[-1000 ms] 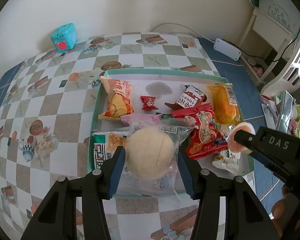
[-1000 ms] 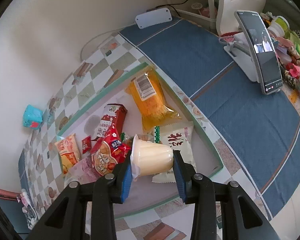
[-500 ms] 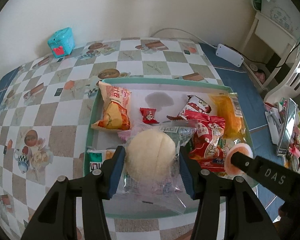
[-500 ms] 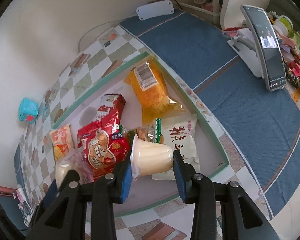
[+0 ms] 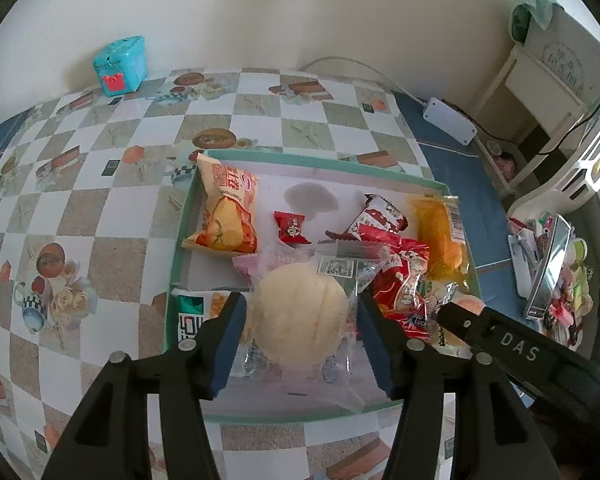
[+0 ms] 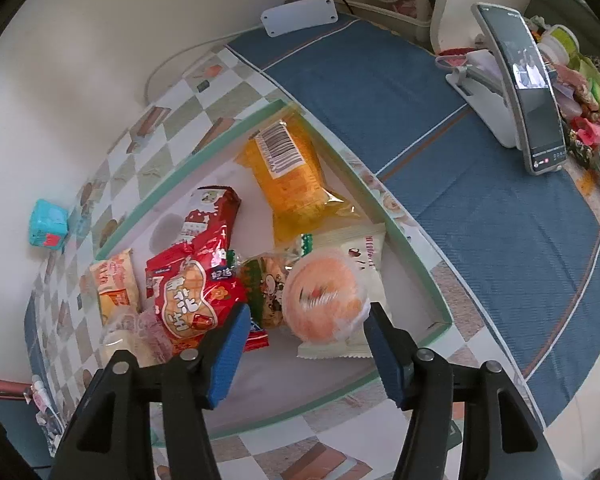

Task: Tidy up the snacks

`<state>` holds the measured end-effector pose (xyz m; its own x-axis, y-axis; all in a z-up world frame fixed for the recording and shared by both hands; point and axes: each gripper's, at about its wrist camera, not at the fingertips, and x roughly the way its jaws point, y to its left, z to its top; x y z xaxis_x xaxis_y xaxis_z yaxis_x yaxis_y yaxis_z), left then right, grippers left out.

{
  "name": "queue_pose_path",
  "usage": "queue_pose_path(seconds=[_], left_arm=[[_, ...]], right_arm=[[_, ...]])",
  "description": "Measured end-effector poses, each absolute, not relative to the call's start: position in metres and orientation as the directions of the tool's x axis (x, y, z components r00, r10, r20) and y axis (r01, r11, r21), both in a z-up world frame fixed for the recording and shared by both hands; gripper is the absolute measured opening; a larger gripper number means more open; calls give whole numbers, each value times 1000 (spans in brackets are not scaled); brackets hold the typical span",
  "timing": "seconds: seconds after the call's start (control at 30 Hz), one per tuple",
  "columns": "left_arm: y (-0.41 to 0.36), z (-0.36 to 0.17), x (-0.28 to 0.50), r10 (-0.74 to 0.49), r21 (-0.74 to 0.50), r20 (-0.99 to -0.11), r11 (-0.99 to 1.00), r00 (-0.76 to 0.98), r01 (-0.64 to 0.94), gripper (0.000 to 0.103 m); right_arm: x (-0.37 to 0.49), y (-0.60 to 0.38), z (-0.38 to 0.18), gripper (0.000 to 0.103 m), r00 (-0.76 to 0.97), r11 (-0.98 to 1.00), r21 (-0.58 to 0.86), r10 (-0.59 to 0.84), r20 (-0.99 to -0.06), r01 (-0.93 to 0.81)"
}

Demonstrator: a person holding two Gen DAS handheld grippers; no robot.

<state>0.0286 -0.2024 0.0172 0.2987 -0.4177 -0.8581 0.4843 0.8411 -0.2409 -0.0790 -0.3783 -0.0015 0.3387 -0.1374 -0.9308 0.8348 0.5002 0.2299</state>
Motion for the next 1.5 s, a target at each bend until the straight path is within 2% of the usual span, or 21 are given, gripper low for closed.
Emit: queue_pose_path(seconds=[0.27,0.33,0.37,0.43,0.53,0.57,0.67,0.77,0.87,0.97,1.13,1.5], left_arm=[[-190,21,34,-434,-275,-851,848,297,453,60],[-187,22,37,-439,-285,-848,850,297,442,64],[-185,23,38,-442,-292,-846,852,298,436,72],[-182,24,40,-450,-305,-842,852,297,426,74],[-176,27,42,-459,-319,-835,853,303,413,74],[-173,29,42,-461,-324,-832,855,308,405,74],[-162,33,46,-459,-334,-827,865,323,374,76],[-151,32,51,-447,-340,-831,880,331,333,88],[-139,29,57,-421,-336,-841,898,339,282,89],[-126,28,62,-363,-288,-855,927,370,241,95],[-116,25,64,-264,-193,-872,959,412,206,95],[-102,26,53,-146,-51,-878,976,456,214,95]], right_arm=[[-76,-376,-2,81,325,506,211,-147,-934,836],[-76,-377,-3,83,324,507,209,-149,-934,836],[-76,-376,-3,83,323,507,208,-150,-935,837],[-75,-376,-3,85,321,507,205,-152,-935,837],[-75,-377,-3,99,322,506,201,-162,-933,838],[-76,-377,-3,101,323,506,201,-165,-932,839],[-76,-377,-2,101,327,508,202,-169,-930,837],[-74,-377,-1,103,331,518,202,-169,-928,831],[-71,-373,3,103,341,539,197,-181,-923,819],[-67,-368,8,103,352,566,185,-201,-914,804],[-59,-356,18,103,379,619,165,-231,-896,768],[-52,-315,32,103,424,721,93,-294,-857,687]])
